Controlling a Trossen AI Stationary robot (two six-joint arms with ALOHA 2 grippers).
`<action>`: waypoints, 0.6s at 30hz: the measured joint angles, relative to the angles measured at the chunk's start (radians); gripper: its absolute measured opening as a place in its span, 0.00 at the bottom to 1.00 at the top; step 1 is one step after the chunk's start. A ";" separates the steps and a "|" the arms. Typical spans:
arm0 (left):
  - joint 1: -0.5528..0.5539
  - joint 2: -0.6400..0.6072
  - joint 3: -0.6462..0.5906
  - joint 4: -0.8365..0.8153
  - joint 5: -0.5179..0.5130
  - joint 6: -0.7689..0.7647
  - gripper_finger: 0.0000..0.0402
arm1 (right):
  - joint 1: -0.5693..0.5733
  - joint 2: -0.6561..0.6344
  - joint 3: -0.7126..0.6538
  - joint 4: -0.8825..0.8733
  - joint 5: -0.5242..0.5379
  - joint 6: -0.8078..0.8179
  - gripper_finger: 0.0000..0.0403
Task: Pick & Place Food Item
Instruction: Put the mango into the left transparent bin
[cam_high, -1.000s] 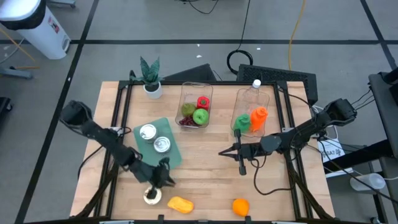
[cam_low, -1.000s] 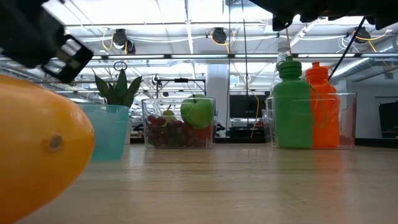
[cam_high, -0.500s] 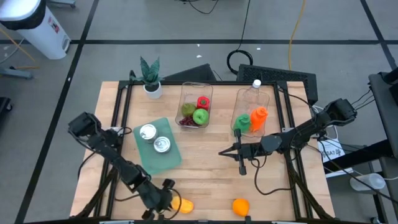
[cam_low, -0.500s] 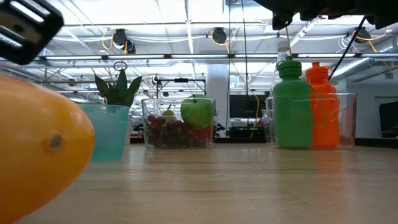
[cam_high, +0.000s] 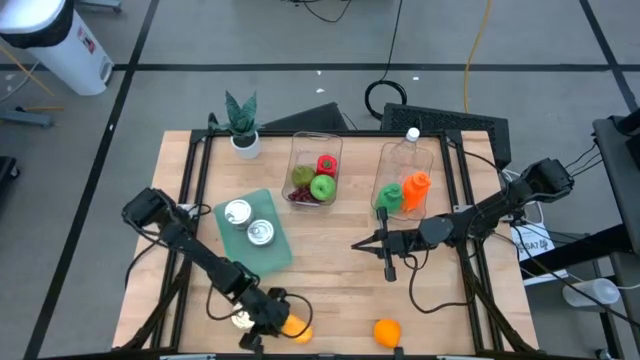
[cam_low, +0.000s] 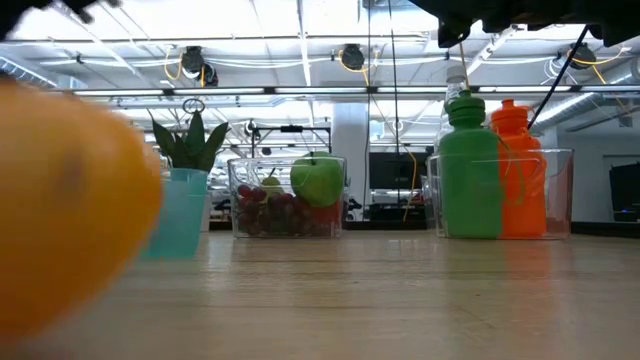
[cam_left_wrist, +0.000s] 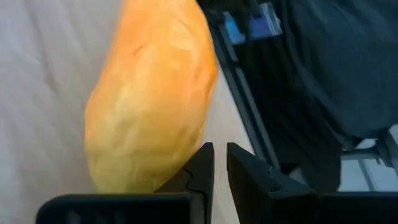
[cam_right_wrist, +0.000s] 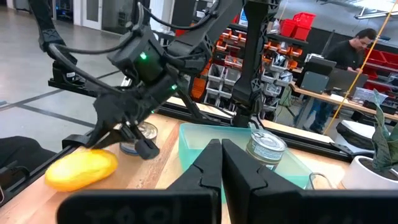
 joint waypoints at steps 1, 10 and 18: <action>0.011 0.001 0.000 0.001 -0.002 0.005 0.12 | 0.000 0.000 0.000 0.000 0.000 0.000 0.00; 0.164 0.000 0.000 0.002 -0.033 0.130 0.12 | 0.000 0.000 0.000 0.000 0.000 0.000 0.00; 0.270 -0.019 0.000 0.060 -0.039 0.220 0.12 | 0.000 0.000 0.000 -0.010 0.000 0.000 0.00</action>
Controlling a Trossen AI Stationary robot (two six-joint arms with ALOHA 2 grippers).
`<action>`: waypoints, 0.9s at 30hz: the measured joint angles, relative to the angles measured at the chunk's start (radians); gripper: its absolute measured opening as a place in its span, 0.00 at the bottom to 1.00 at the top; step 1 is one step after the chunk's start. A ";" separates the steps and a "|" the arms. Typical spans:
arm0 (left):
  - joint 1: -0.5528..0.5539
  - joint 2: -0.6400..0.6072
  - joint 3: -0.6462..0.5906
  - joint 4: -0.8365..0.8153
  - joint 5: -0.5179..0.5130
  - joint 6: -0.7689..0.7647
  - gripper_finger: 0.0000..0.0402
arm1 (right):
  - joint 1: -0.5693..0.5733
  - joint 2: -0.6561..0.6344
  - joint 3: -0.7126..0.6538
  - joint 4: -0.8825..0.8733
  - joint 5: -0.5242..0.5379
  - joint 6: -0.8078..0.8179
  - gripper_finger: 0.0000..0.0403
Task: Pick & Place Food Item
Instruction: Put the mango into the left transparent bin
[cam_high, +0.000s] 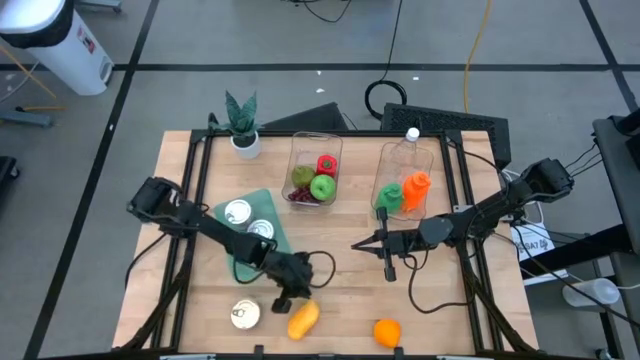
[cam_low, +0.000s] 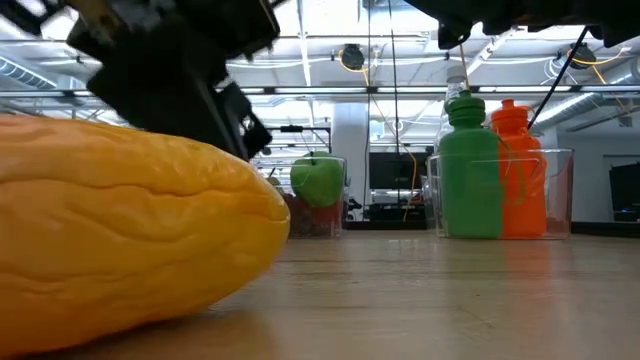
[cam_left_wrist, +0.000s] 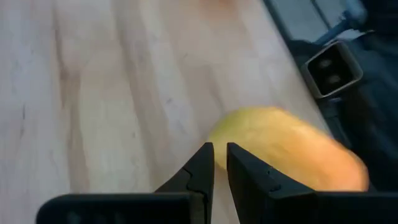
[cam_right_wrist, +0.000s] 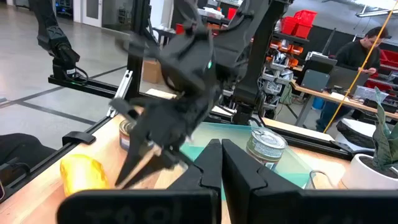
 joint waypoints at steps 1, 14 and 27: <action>-0.003 -0.011 0.000 0.001 0.006 0.004 0.12 | 0.000 0.000 0.000 -0.005 0.000 0.000 0.00; -0.201 -0.094 0.005 0.054 -0.031 -0.144 0.12 | -0.007 0.000 0.000 -0.004 0.002 -0.005 0.00; -0.198 0.150 0.309 -0.251 0.052 -0.147 0.12 | -0.011 0.000 0.000 0.012 0.003 -0.001 0.00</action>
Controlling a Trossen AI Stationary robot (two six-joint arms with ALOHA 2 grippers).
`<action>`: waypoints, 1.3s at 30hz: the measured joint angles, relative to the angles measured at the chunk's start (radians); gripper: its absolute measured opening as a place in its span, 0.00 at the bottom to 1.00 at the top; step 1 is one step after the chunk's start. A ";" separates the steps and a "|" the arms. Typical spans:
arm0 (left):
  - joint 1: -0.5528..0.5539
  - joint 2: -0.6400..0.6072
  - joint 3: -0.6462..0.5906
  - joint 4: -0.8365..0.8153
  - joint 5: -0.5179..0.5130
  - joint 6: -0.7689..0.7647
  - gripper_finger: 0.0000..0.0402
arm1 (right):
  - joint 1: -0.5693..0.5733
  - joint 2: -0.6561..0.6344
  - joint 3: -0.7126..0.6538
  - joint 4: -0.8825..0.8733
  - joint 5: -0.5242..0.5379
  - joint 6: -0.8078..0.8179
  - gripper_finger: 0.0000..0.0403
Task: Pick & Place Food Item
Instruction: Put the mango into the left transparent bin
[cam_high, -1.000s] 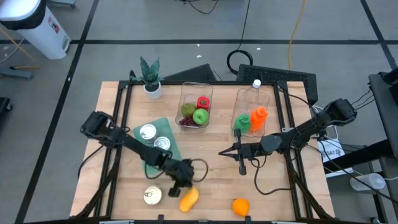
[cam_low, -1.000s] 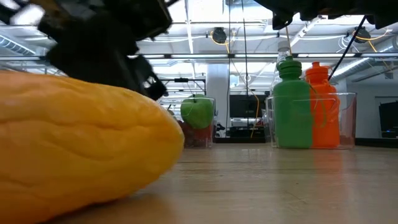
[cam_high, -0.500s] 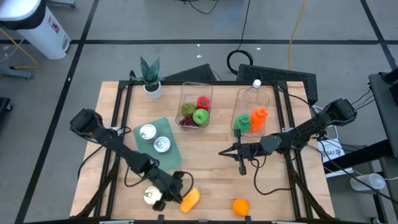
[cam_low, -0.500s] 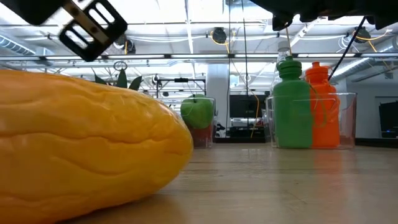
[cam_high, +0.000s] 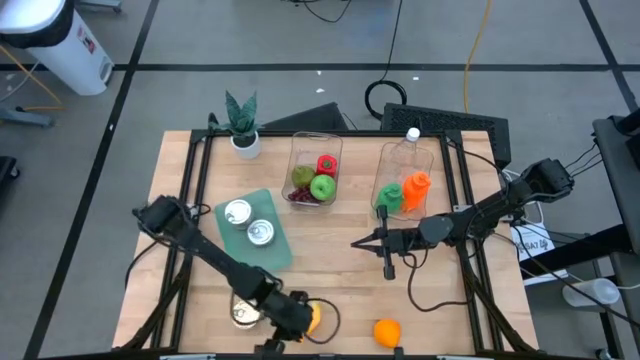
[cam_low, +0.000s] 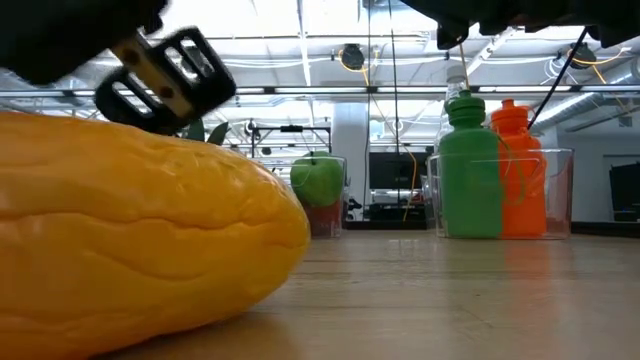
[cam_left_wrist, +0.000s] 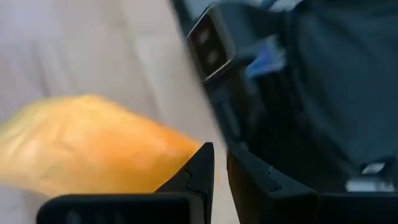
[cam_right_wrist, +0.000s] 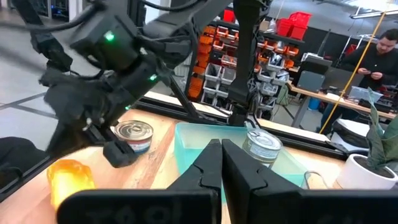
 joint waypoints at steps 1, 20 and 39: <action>0.007 0.018 0.029 -0.047 -0.004 0.008 0.12 | 0.000 0.000 0.000 -0.003 0.001 0.000 0.00; 0.112 -0.030 0.076 -0.346 -0.231 0.194 0.12 | 0.000 0.000 0.000 -0.019 -0.003 0.000 0.00; 0.026 -1.001 -0.788 0.452 -0.557 0.361 0.12 | 0.002 0.000 0.000 -0.056 -0.004 -0.014 0.00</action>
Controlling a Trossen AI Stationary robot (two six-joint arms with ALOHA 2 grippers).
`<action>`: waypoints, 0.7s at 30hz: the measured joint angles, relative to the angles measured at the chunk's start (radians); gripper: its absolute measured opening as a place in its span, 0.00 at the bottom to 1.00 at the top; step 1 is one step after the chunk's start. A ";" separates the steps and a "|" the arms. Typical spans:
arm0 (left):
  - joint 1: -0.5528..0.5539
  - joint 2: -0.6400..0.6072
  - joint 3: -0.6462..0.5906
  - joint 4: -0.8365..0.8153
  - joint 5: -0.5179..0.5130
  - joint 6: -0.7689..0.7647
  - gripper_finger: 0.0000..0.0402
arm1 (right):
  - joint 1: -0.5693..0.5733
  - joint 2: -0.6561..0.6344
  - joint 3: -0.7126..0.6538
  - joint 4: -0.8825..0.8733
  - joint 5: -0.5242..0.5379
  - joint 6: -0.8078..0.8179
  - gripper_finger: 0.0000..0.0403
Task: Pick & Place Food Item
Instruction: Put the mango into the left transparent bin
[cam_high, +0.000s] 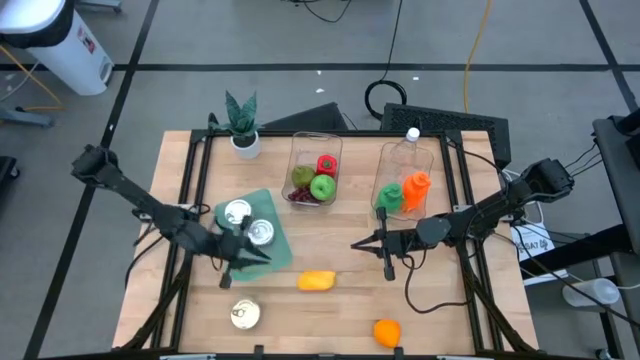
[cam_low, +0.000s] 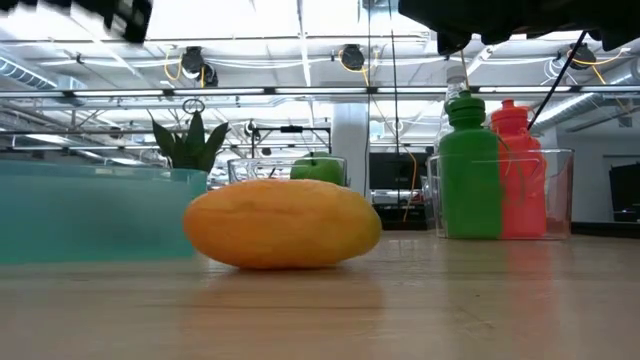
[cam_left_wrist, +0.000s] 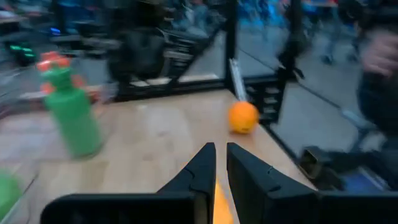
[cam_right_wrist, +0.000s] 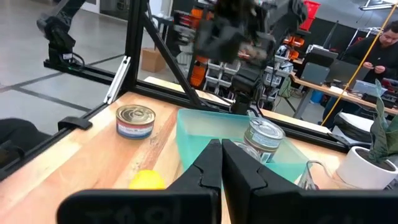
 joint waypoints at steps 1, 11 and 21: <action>0.001 -0.032 -0.060 0.058 -0.021 -0.007 0.12 | 0.000 0.000 0.000 -0.002 0.000 -0.008 0.00; 0.000 -0.234 -0.335 0.261 -0.195 -0.058 0.12 | 0.000 0.000 0.000 0.009 0.000 -0.014 0.04; 0.000 -0.251 -0.335 0.259 -0.218 -0.070 0.12 | 0.007 0.014 0.000 0.005 0.003 0.041 0.11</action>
